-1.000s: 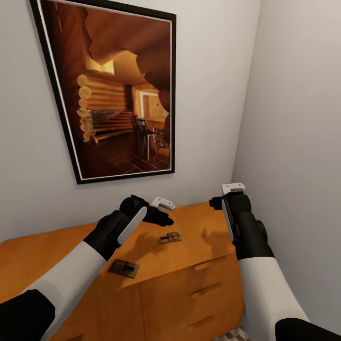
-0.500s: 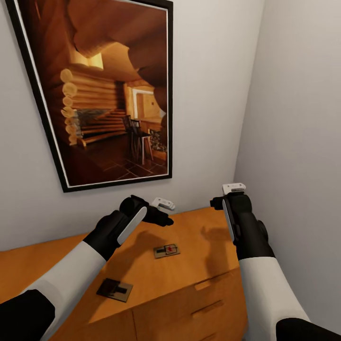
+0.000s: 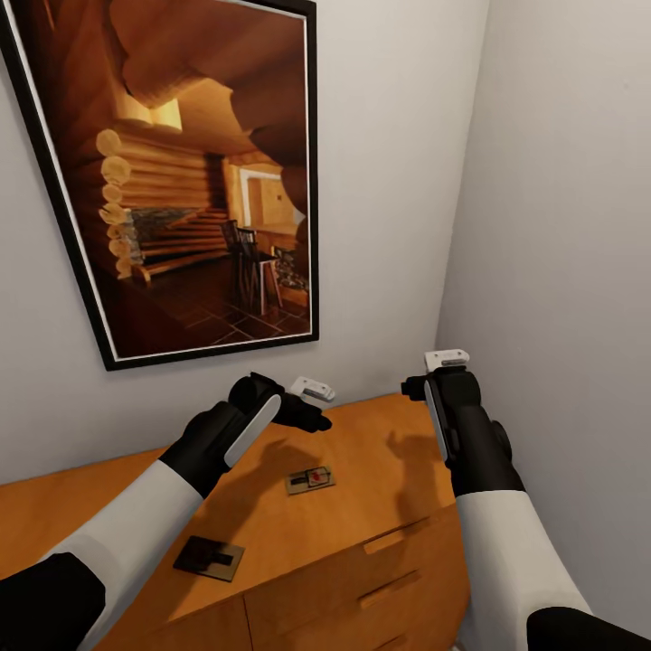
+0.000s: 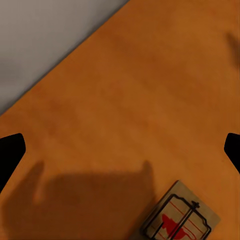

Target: Take the four mousetraps from the cabinet in the bathroom and place them on the bathroom floor. Make sure all four end up on the same floor surface, and ensure that at least two of them are either under or directly next to the same bathroom sink.

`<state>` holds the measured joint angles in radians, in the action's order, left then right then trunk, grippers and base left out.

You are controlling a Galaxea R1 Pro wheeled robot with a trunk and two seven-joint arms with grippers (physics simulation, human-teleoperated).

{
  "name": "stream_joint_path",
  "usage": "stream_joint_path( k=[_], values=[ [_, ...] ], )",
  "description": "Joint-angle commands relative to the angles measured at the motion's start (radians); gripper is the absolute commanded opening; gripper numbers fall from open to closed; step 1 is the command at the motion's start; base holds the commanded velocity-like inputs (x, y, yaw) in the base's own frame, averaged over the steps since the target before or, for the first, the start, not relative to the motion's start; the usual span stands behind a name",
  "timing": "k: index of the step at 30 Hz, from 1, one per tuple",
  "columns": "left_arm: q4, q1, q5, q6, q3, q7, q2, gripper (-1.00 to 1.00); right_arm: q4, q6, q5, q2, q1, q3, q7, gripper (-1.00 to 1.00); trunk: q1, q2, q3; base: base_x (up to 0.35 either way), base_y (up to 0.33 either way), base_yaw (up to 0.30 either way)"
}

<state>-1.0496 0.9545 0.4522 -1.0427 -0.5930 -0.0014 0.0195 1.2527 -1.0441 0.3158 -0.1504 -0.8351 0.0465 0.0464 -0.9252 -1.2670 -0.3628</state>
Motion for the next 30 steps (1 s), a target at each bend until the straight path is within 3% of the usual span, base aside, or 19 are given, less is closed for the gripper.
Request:
stream_joint_path(
  k=[1, 13, 19, 26, 30],
  values=[
    [0.000, 0.001, 0.000, -0.003, -0.001, 0.000, 0.000, 1.00, 0.001, -0.003, -0.004, -0.001, -0.001, 0.001, 0.005, 1.00, 0.000, -0.001, -0.001, 0.001, 0.000, -0.008],
    [0.018, 0.001, 0.003, -0.004, -0.004, 0.000, -0.003, 1.00, 0.001, -0.003, -0.004, 0.000, -0.001, 0.001, 0.006, 1.00, 0.000, -0.001, -0.001, 0.000, 0.000, -0.002],
    [0.056, 0.001, 0.005, -0.004, -0.027, -0.005, -0.002, 1.00, 0.000, -0.003, -0.005, 0.000, -0.001, 0.001, 0.006, 1.00, 0.000, -0.001, -0.001, 0.000, 0.000, 0.000],
    [0.096, 0.001, 0.026, -0.004, -0.150, -0.093, -0.002, 1.00, -0.001, -0.003, -0.006, 0.000, -0.001, 0.001, 0.006, 1.00, 0.000, -0.001, -0.001, 0.000, 0.000, 0.000],
    [0.097, 0.001, 0.036, -0.004, -0.196, -0.147, -0.003, 1.00, -0.001, -0.003, -0.006, 0.000, -0.001, 0.001, 0.006, 1.00, 0.000, -0.001, -0.001, 0.000, 0.000, 0.000]
  ],
)
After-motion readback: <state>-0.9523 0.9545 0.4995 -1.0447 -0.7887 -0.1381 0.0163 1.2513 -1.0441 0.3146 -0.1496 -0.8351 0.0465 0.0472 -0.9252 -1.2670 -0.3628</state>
